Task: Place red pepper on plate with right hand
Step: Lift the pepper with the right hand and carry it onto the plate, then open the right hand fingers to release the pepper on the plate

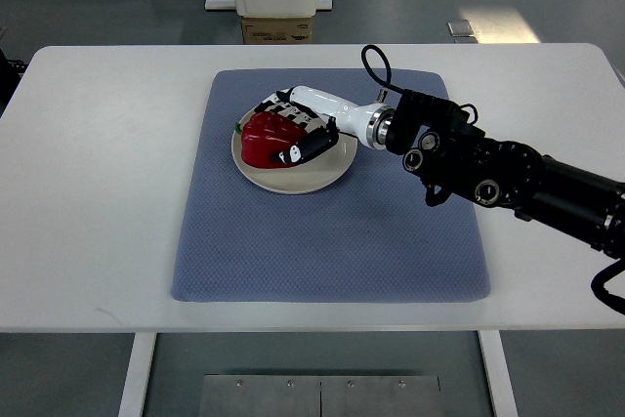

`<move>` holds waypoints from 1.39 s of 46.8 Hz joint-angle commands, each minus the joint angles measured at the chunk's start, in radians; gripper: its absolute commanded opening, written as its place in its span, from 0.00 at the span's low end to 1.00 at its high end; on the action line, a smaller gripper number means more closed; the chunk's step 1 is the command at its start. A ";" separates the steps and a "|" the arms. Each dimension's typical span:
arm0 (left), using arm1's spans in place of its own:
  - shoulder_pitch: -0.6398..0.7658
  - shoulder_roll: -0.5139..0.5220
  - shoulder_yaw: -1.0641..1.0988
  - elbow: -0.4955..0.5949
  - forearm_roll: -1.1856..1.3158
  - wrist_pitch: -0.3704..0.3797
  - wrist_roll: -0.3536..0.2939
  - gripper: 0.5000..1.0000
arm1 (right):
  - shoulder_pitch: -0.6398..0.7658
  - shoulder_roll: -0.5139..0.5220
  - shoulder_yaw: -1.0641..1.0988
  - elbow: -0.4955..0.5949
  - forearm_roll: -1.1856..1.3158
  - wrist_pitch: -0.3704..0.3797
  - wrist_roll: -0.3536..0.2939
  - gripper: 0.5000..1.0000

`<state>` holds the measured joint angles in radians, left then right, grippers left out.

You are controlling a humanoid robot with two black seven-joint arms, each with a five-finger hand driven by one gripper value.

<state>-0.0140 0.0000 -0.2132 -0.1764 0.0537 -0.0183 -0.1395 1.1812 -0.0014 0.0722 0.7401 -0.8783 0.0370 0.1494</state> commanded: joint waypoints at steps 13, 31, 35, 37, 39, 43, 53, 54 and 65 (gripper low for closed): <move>0.000 0.000 0.000 0.000 0.000 0.000 0.000 1.00 | -0.031 0.001 0.001 -0.045 0.025 -0.046 -0.056 0.00; 0.000 0.000 0.000 0.000 0.000 0.000 0.000 1.00 | -0.045 0.001 0.003 -0.044 0.064 -0.052 -0.053 0.55; 0.000 0.000 0.000 0.000 0.000 0.000 0.000 1.00 | -0.052 0.001 0.003 -0.044 0.067 -0.057 -0.051 0.68; 0.000 0.000 0.000 0.000 0.000 0.000 0.000 1.00 | -0.055 0.001 0.003 -0.044 0.068 -0.059 -0.047 0.76; 0.000 0.000 0.000 0.000 0.000 0.000 0.000 1.00 | -0.060 0.001 0.003 -0.044 0.068 -0.060 -0.044 0.82; 0.000 0.000 0.000 0.000 0.000 0.000 0.000 1.00 | -0.065 0.001 0.005 -0.044 0.068 -0.060 -0.042 0.95; 0.000 0.000 0.000 0.000 0.000 0.000 0.000 1.00 | -0.065 0.001 0.021 -0.042 0.070 -0.065 -0.042 1.00; 0.000 0.000 0.000 0.000 0.000 0.000 0.000 1.00 | -0.065 0.001 0.024 -0.041 0.070 -0.063 -0.042 1.00; 0.000 0.000 0.000 0.000 0.000 0.000 0.000 1.00 | -0.065 0.001 0.109 -0.041 0.070 -0.062 -0.045 1.00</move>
<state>-0.0138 0.0000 -0.2132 -0.1764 0.0537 -0.0186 -0.1396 1.1167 0.0000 0.1569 0.6996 -0.8084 -0.0250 0.1051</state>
